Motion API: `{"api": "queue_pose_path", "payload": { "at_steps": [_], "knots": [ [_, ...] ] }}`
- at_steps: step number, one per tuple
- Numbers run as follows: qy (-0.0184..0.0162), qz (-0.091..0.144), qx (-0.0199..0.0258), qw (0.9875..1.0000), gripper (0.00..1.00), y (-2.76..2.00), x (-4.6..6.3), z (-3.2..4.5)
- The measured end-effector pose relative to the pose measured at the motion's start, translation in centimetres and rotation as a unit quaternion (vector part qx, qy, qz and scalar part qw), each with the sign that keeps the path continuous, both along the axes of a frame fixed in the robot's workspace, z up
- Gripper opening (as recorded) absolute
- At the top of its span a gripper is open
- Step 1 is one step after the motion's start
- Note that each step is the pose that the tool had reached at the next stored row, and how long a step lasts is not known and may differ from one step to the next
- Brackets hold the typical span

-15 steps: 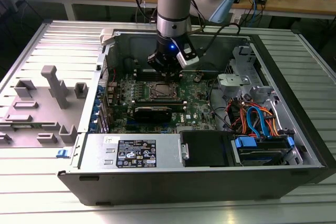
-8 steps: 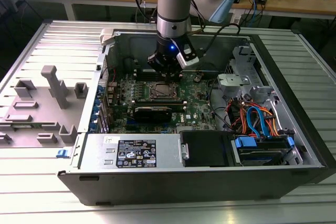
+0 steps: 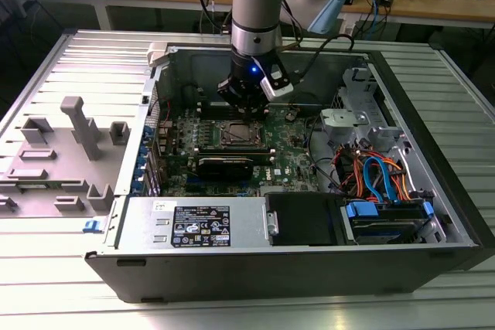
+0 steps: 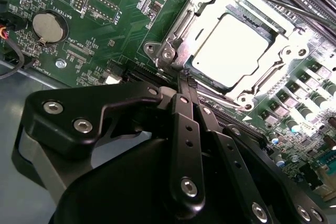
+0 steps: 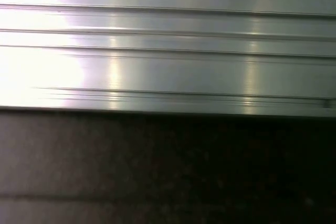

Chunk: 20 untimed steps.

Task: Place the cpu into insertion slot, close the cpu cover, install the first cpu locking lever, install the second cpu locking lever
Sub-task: 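Install the first cpu locking lever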

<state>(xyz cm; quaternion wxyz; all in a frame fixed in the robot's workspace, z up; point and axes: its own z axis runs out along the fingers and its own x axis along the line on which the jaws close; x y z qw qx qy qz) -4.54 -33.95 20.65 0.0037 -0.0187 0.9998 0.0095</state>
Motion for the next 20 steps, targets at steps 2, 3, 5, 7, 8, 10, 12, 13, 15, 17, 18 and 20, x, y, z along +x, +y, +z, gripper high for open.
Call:
{"api": "queue_pose_path", "payload": {
  "at_steps": [2, 3, 5, 7, 8, 10, 12, 13, 15, 17, 18, 20],
  "knots": [
    [0.0001, 0.000, 0.0000, 1.0000, 0.11, 0.00, 0.04, 0.00],
    [0.0001, 0.000, 0.0001, 1.0000, 0.11, 0.00, 0.12, -0.01],
    [0.0000, 0.000, 0.0001, 1.0000, 0.11, 0.00, 0.25, -0.01],
    [0.0000, 0.000, 0.0001, 1.0000, 0.11, 0.01, 0.26, -0.01],
    [0.0000, 0.000, 0.0001, 1.0000, 0.11, 0.01, 0.25, -0.01],
    [0.0000, 0.000, 0.0002, 1.0000, 0.11, 0.02, 0.20, 0.02],
    [0.0001, 0.000, 0.0001, 1.0000, 0.11, 0.01, 0.08, 0.04],
    [0.0001, 0.000, 0.0001, 1.0000, 0.11, 0.01, 0.08, 0.04],
    [0.0001, 0.000, 0.0013, 1.0000, 0.11, 0.00, 0.07, 0.06],
    [0.0001, 0.000, 0.0015, 1.0000, 0.11, 0.00, 0.07, 0.05],
    [0.0001, 0.000, 0.0016, 1.0000, 0.11, 0.00, 0.07, 0.05],
    [0.0001, 0.000, 0.0017, 1.0000, 0.11, -0.04, 0.09, 0.04]
  ]
}}
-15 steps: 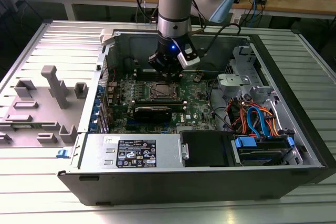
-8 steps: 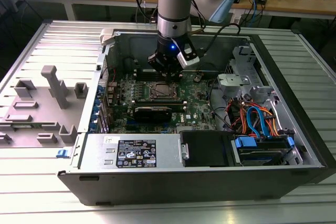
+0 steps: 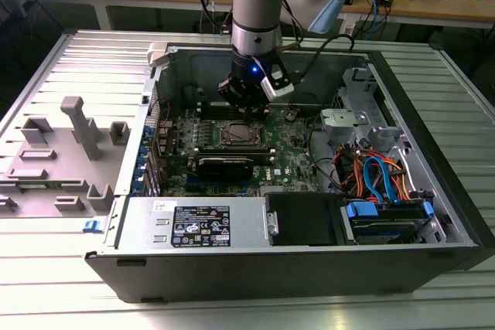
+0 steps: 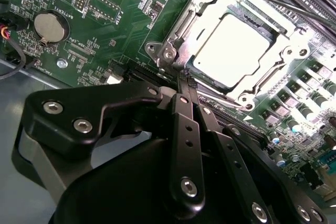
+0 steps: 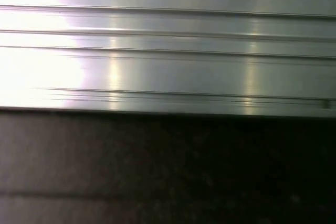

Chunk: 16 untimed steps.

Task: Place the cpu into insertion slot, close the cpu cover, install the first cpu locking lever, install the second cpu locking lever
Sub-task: 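Install the first cpu locking lever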

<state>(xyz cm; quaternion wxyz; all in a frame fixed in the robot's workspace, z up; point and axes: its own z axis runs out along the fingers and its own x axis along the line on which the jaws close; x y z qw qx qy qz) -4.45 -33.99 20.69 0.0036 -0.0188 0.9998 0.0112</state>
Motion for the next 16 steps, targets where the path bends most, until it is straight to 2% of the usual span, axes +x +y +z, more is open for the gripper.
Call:
{"api": "queue_pose_path", "payload": {
  "at_steps": [8, 16],
  "knots": [
    [0.0001, 0.000, 0.0002, 1.0000, 0.11, -0.37, 0.00, 0.00],
    [0.0002, 0.000, 0.0001, 1.0000, 0.11, -0.41, 0.01, -0.15]
  ]
}}
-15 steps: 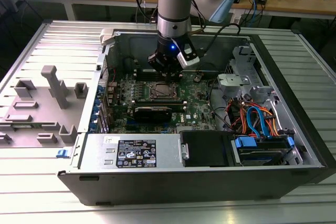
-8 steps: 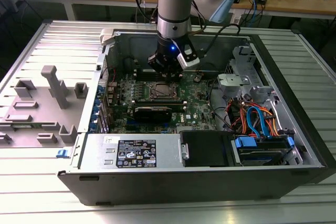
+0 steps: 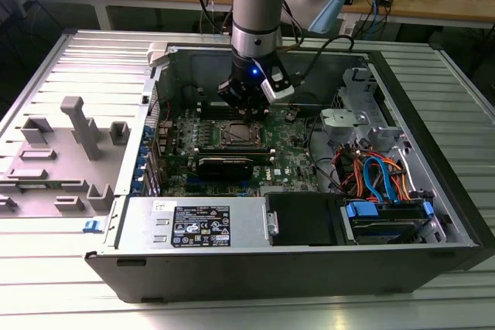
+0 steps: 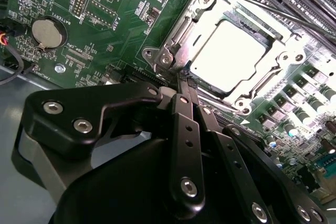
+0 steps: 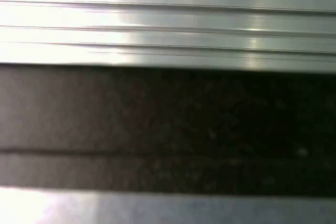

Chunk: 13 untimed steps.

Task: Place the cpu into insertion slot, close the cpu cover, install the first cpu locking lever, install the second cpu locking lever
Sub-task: 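Install the first cpu locking lever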

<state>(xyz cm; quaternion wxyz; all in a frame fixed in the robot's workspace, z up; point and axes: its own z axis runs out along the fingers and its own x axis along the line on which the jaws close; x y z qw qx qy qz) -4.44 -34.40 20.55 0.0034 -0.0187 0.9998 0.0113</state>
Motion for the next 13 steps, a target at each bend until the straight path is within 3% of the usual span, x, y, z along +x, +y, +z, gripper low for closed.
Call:
{"api": "queue_pose_path", "payload": {
  "at_steps": [13],
  "knots": [
    [0.0004, 0.000, 0.0010, 1.0000, 0.11, 0.01, 0.08, -0.45]
  ]
}}
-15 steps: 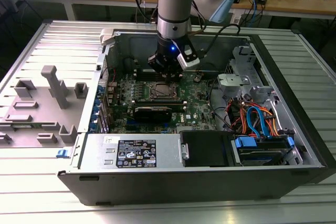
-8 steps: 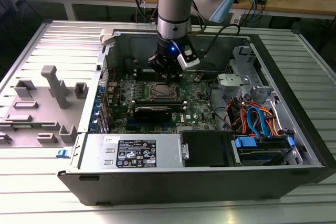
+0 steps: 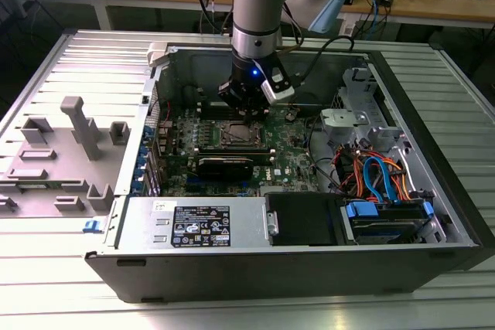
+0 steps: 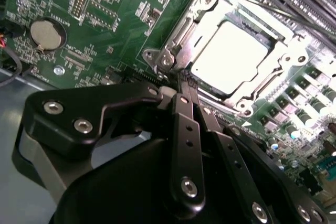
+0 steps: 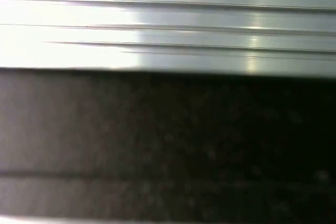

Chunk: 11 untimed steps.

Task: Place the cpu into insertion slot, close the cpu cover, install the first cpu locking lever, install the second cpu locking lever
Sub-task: 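Install the first cpu locking lever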

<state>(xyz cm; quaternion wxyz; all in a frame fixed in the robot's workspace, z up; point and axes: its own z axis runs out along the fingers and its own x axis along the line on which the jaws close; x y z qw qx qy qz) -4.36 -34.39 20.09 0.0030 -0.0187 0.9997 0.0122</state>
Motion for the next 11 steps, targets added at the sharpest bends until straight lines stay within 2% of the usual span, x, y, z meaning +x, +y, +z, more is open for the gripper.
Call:
{"api": "queue_pose_path", "payload": {
  "at_steps": [6, 11],
  "knots": [
    [-0.0007, 0.000, 0.0031, 1.0000, 0.11, 0.30, 0.06, 0.30],
    [-0.0002, 0.000, 0.0055, 1.0000, 0.11, 0.29, 0.04, 0.72]
  ]
}}
